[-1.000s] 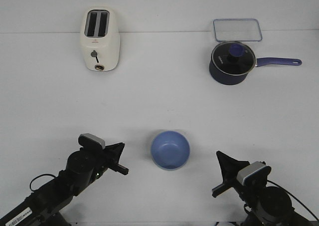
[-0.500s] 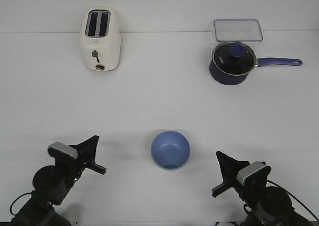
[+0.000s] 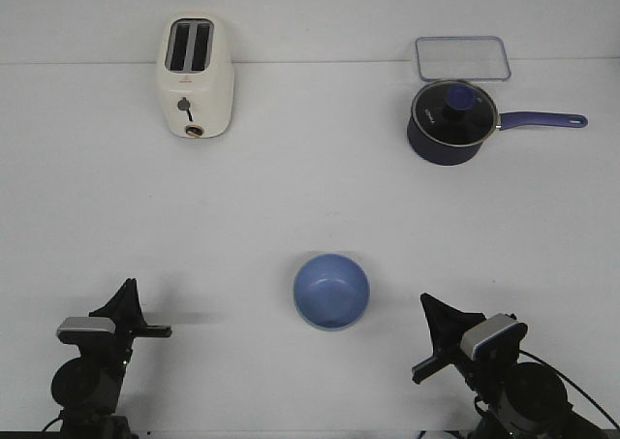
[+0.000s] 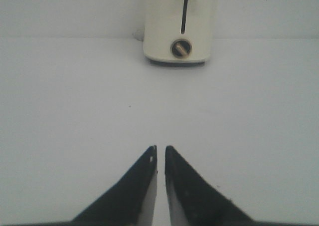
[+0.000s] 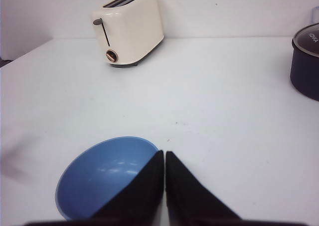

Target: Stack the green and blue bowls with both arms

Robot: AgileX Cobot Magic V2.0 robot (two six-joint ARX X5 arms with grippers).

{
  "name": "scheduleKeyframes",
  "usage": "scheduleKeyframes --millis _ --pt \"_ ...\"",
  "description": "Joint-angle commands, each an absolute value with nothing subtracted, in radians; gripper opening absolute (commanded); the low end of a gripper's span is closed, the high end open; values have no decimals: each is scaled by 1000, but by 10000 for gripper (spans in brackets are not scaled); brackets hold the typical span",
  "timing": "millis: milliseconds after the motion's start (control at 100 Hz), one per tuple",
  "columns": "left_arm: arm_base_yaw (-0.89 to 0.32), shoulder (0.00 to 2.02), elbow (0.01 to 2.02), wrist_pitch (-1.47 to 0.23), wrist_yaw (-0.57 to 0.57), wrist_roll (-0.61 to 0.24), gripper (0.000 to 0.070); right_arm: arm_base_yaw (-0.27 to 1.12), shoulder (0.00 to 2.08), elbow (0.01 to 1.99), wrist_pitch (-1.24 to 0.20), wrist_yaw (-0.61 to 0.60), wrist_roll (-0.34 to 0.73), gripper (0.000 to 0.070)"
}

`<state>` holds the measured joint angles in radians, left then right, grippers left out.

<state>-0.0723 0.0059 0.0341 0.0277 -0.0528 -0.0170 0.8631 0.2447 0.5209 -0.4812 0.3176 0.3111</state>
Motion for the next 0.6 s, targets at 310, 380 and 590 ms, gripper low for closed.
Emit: scheduleKeyframes --millis 310,380,590 --pt "-59 3 14 25 -52 -12 15 871 249 529 -465 318 317 7" --pt "-59 3 14 28 -52 -12 15 871 249 529 -465 318 317 6" --pt "-59 3 14 28 -52 -12 15 871 249 529 -465 318 317 6"
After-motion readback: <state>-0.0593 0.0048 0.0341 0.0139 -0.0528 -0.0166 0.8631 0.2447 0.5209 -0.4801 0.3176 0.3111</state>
